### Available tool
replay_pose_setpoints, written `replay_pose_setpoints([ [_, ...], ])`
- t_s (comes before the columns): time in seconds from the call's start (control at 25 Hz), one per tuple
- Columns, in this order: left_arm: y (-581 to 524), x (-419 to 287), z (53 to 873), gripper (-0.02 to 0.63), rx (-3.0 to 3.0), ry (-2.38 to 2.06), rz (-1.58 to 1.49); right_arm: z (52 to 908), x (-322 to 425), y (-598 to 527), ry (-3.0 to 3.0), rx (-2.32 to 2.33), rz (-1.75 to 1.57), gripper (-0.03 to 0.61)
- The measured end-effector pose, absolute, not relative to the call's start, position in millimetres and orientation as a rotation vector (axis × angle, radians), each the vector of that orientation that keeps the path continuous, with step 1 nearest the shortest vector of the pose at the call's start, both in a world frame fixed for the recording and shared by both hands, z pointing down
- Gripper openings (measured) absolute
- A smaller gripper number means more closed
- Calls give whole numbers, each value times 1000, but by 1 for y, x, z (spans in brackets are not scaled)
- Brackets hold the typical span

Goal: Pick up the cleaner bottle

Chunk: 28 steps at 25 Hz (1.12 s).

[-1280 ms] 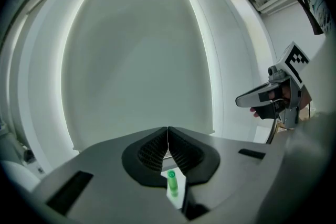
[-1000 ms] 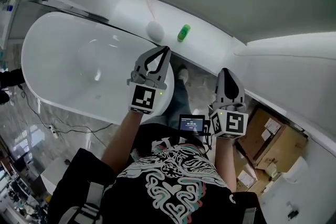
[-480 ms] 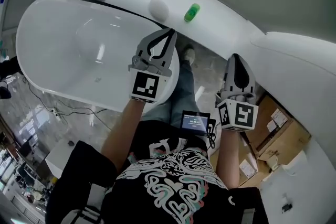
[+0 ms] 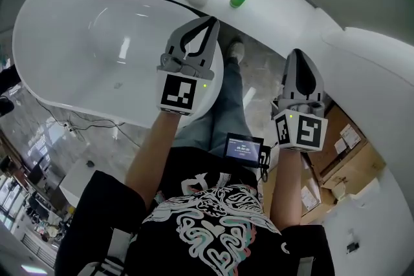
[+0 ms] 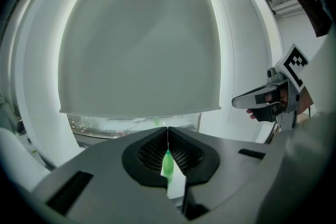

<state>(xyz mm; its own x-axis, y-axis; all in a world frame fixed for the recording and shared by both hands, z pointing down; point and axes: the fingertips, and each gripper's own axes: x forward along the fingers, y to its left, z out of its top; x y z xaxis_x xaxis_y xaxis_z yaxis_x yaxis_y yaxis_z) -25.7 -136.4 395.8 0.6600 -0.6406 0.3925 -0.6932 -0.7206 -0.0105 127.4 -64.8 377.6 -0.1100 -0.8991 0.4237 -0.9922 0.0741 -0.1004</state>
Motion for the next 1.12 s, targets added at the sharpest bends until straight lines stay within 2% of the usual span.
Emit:
replay_pose_setpoints([
  [1.12, -170, -20, 528, 17, 2627, -1104, 654, 497, 118, -103, -2126, 1766, 586, 26],
])
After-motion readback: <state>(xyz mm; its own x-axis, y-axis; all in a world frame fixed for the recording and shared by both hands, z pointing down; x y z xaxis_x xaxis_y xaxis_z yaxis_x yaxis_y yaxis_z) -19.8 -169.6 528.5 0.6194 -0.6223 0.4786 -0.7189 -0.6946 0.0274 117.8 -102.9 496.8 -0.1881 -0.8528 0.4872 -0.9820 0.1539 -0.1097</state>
